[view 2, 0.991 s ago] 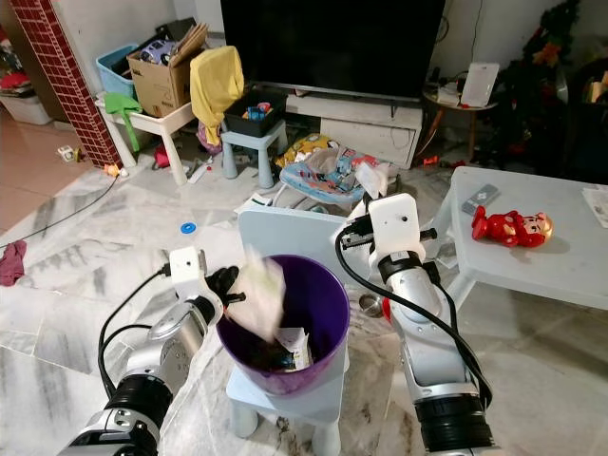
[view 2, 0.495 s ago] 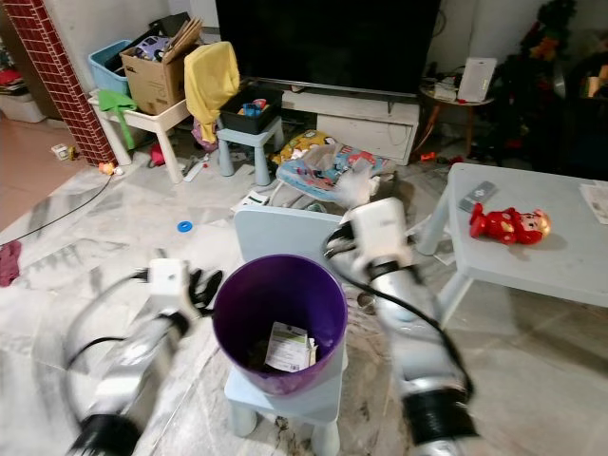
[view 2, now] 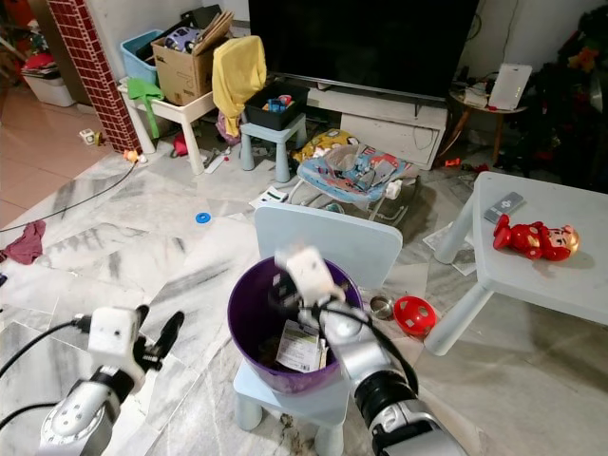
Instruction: Picking trash to rubbish bin
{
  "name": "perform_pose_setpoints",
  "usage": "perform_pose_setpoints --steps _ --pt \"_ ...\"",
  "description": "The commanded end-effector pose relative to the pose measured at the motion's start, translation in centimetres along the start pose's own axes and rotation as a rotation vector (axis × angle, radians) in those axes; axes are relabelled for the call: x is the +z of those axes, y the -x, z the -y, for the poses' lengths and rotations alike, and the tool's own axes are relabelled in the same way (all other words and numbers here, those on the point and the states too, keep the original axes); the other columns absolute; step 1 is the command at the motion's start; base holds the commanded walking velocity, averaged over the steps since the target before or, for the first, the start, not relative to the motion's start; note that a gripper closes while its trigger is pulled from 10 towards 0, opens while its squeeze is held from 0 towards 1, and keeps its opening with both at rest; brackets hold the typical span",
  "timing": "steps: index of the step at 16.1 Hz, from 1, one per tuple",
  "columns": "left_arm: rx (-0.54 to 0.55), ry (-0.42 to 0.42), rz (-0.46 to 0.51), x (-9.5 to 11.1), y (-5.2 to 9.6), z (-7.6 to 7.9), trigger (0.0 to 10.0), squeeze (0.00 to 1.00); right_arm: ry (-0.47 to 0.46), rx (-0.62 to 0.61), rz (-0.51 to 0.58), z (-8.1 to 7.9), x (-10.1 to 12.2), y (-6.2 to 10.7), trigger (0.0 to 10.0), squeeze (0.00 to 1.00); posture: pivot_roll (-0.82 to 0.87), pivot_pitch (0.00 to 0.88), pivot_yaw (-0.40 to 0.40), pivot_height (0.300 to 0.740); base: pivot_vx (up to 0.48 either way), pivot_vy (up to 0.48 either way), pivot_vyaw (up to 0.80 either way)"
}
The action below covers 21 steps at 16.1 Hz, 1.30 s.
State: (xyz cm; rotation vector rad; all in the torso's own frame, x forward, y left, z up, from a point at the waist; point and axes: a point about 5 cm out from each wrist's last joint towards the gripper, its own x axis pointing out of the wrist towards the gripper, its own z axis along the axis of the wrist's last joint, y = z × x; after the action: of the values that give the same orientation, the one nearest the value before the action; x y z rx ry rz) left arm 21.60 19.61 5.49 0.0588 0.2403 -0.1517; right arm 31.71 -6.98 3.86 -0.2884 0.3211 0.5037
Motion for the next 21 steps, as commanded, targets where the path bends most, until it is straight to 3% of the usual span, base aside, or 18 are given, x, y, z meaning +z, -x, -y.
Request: perform_pose_setpoints --steps 1,2,3,5,18,20,21 --pt "-0.006 0.000 0.001 0.3 0.2 0.2 10.0 1.00 0.027 0.009 -0.026 0.0 -0.6 0.0 0.0 0.00 0.18 0.012 -0.041 0.740 0.000 0.000 0.00" --pt "-0.008 0.007 -0.007 0.2 0.4 0.3 10.0 1.00 0.028 0.018 -0.039 -0.2 -1.0 0.0 2.0 0.00 0.19 0.013 -0.039 0.740 0.000 0.000 0.00" --pt "-0.011 0.029 -0.030 -0.4 0.6 0.5 10.0 1.00 0.025 0.018 -0.069 -0.4 -1.7 0.1 9.8 0.00 0.19 0.014 -0.040 0.740 0.000 0.000 0.00" --pt "-0.003 0.057 -0.069 -1.4 0.7 0.3 10.0 1.00 0.000 0.027 -0.066 -0.5 -1.7 0.1 10.0 1.00 0.19 0.016 -0.038 0.740 0.000 0.000 0.00" --pt "0.007 0.063 -0.151 -6.2 -0.4 -2.6 10.0 1.00 0.021 0.022 0.004 -0.3 -0.6 -0.2 10.0 1.00 0.18 0.019 -0.036 0.740 0.000 0.000 0.00" --pt "0.011 0.021 -0.135 -6.4 -1.0 -3.2 10.0 1.00 0.015 -0.016 0.060 0.3 0.2 -0.3 10.0 1.00 0.17 0.019 -0.038 0.740 0.000 0.000 0.00" --pt "0.037 -0.032 -0.049 -5.1 -2.1 -3.6 10.0 1.00 -0.001 -0.073 0.141 1.2 1.4 -0.2 10.0 1.00 0.16 0.018 -0.040 0.740 0.000 0.000 0.00"
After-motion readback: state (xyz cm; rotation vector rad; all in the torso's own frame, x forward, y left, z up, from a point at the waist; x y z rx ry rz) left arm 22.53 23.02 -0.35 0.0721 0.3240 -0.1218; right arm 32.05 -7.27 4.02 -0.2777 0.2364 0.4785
